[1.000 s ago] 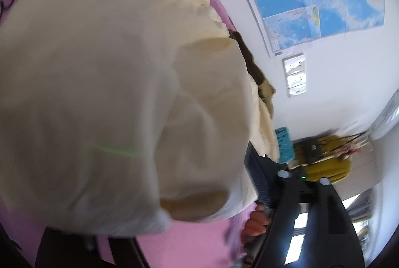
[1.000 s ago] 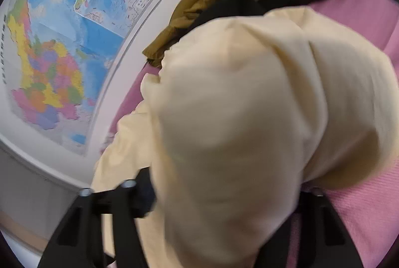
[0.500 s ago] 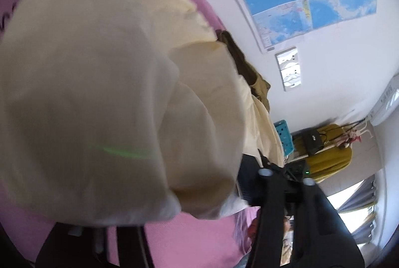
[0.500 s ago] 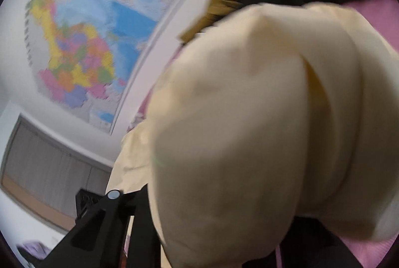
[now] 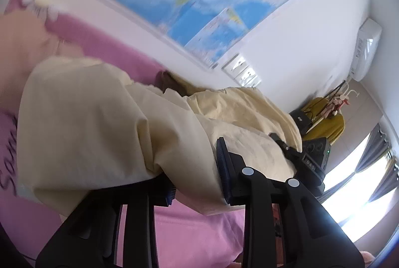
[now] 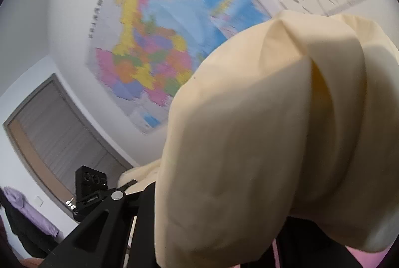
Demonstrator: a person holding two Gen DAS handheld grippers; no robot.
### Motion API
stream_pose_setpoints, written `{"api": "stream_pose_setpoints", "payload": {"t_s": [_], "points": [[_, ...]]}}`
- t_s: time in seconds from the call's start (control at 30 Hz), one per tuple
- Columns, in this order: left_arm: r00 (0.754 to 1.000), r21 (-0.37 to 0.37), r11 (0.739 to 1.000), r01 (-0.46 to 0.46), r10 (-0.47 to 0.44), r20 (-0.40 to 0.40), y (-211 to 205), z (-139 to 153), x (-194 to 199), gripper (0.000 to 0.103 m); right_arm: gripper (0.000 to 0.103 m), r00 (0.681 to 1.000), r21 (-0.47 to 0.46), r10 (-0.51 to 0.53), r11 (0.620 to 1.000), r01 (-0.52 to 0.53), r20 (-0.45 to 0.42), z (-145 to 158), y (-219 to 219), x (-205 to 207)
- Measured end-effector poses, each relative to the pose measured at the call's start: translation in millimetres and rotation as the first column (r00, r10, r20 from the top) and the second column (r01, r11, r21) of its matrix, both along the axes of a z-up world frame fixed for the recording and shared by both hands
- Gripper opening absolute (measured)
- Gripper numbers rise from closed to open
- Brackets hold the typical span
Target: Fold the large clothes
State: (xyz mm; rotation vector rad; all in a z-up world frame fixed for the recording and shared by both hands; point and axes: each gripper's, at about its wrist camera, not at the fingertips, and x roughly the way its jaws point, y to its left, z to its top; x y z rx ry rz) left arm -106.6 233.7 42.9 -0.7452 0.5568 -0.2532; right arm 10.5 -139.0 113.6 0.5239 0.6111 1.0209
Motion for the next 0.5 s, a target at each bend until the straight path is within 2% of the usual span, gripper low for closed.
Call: {"api": "stream_pose_setpoints", "payload": {"t_s": [0.13, 0.33, 0.43, 0.5], "points": [[0.997, 0.045, 0.998, -0.036, 0.034, 0.063, 17, 35, -1, 0.027, 0.016, 0.997, 0.032, 0.025, 0.999, -0.028, 0.076, 33, 22, 9], [0.982, 0.117, 0.984, -0.131, 0.113, 0.149, 56, 85, -4, 0.027, 0.016, 0.987, 0.074, 0.091, 0.992, -0.102, 0.135, 74, 71, 36], [0.968, 0.171, 0.966, -0.194, 0.161, 0.192, 83, 110, -6, 0.027, 0.016, 0.978, 0.098, 0.137, 0.983, -0.154, 0.160, 91, 111, 53], [0.950, 0.222, 0.937, -0.271, 0.223, 0.220, 106, 123, -6, 0.027, 0.016, 0.972, 0.106, 0.171, 0.976, -0.190, 0.164, 99, 136, 62]]}}
